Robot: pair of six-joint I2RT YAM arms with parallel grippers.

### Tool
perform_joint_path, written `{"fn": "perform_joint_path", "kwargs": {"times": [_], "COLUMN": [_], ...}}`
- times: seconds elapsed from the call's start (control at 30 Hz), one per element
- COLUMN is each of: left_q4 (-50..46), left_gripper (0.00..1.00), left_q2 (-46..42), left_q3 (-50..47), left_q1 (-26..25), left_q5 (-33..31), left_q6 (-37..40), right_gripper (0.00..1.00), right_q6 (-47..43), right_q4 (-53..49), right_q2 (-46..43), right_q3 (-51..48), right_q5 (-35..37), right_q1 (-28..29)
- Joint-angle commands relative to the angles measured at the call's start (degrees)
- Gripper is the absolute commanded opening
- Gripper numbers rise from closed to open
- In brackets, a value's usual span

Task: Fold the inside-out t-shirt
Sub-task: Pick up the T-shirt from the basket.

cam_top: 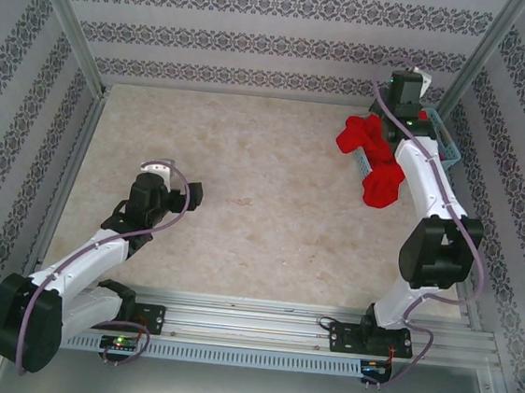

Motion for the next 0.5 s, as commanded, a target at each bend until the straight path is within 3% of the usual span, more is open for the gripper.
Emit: {"fn": "perform_joint_path", "kwargs": {"times": [0.0,0.23,0.47], "left_q4": [0.5,-0.3,-1.0], "left_gripper": [1.00,1.00,1.00], "left_q2": [-1.0,-1.2,-1.8], "left_q3": [-0.3,0.0,0.6], "left_q1": [-1.0,-1.2,-1.3], "left_q5": [-0.2,0.3,1.4], "left_q6": [0.8,0.5,-0.2], "right_gripper": [0.00,0.00,0.00], "right_q6": [-5.5,-10.7,-18.4], "right_q4": [7.7,9.3,6.8], "right_q2": [-7.4,-14.2,-15.0], "right_q3": [-2.1,1.4,14.4], "right_q5": [7.3,10.7,7.9], "right_q1": [3.9,8.3,16.4]}}
